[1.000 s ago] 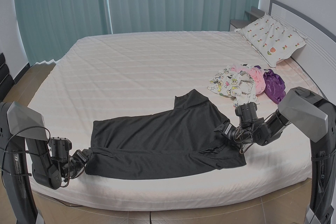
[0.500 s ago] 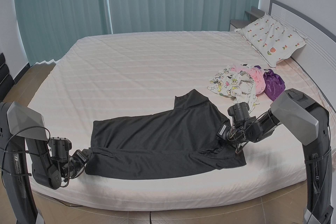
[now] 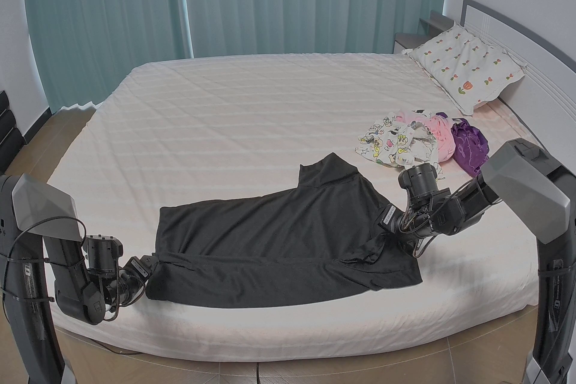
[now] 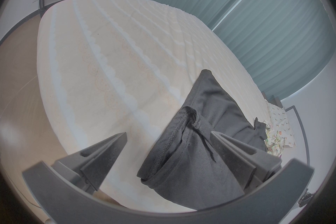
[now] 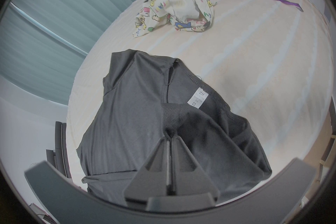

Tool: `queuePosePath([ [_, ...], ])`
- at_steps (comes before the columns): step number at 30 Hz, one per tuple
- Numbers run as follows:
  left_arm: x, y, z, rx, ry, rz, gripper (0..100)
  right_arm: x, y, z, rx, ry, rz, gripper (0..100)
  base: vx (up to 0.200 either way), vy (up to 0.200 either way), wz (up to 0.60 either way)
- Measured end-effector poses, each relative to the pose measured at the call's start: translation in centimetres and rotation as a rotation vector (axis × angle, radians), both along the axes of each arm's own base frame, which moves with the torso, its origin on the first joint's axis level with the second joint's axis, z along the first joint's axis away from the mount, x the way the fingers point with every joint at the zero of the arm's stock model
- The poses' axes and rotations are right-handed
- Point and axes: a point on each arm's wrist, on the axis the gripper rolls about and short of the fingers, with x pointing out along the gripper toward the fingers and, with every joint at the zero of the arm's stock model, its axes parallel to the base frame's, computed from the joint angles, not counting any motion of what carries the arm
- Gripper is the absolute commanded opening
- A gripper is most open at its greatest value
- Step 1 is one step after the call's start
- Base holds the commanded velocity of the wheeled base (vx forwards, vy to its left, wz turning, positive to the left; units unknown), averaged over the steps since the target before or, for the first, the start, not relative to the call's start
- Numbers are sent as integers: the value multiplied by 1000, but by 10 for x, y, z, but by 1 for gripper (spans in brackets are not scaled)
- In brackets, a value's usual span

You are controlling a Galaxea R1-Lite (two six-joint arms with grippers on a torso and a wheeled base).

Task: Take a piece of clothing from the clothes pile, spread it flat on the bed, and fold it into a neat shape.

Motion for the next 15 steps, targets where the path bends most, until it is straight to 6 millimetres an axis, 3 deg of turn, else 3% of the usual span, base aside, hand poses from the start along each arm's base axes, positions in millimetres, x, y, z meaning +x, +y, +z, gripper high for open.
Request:
queuePosePath([
  [9, -1, 0, 0, -1, 2, 0, 100, -29, 3, 31, 5, -10, 26, 0, 0, 0, 0],
  [15, -1, 0, -1, -1, 4, -1, 100, -51, 5, 39, 3, 12, 36, 0, 0, 0, 0],
])
